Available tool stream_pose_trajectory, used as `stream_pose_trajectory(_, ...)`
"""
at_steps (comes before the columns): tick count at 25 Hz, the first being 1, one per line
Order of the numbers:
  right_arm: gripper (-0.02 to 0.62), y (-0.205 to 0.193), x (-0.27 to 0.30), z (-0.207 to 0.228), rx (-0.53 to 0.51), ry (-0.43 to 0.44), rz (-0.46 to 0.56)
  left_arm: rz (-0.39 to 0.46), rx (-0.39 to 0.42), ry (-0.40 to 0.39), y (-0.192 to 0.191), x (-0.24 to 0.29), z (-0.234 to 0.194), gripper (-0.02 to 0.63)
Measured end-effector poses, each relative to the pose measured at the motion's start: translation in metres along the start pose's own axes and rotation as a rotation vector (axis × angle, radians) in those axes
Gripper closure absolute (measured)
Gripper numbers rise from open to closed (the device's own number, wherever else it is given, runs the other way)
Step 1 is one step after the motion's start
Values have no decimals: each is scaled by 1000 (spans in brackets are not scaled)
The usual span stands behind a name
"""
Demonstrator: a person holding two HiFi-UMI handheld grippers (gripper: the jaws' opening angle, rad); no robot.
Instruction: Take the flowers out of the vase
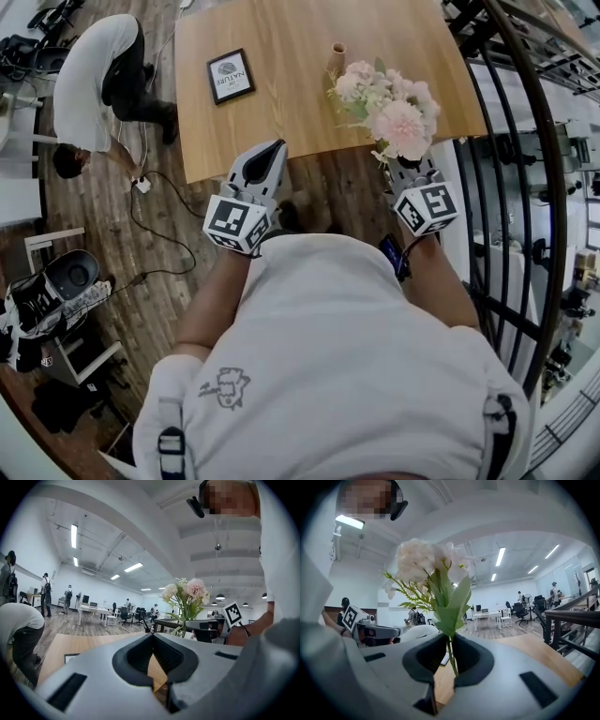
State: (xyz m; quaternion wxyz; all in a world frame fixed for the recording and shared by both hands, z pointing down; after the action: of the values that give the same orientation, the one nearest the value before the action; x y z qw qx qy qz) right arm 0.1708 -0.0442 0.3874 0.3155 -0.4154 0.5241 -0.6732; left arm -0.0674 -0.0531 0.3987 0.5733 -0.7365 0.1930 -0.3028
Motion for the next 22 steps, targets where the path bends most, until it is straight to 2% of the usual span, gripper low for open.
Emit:
stream_pose_trajectory(4, 549, 0, -48, 3, 1, 45, 23, 4, 17, 11, 2, -10, 49, 601)
stream_pose_trajectory(8, 548, -7, -68, 0, -3, 61, 10, -4, 23, 7, 1, -17, 71, 601)
stream_pose_trajectory(17, 548, -17, -105, -22, 1, 45, 26, -7, 55, -39, -2, -33, 95, 601)
stream_pose_trajectory(22, 546, -19, -109, -67, -8, 32, 45, -2, 58, -63, -14, -70, 82, 601)
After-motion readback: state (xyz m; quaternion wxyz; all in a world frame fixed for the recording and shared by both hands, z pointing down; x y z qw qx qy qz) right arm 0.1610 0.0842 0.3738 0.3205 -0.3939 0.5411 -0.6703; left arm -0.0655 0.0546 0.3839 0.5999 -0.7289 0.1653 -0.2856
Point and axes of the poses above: the fingertips, and each gripper's own axes: x forward along the fingers, z to its right, y out of its top, the point moved 5 cm from there along -x, backward along the fingers, and after that the axes turned 7 degrees about -z, right-handed, at the moved point
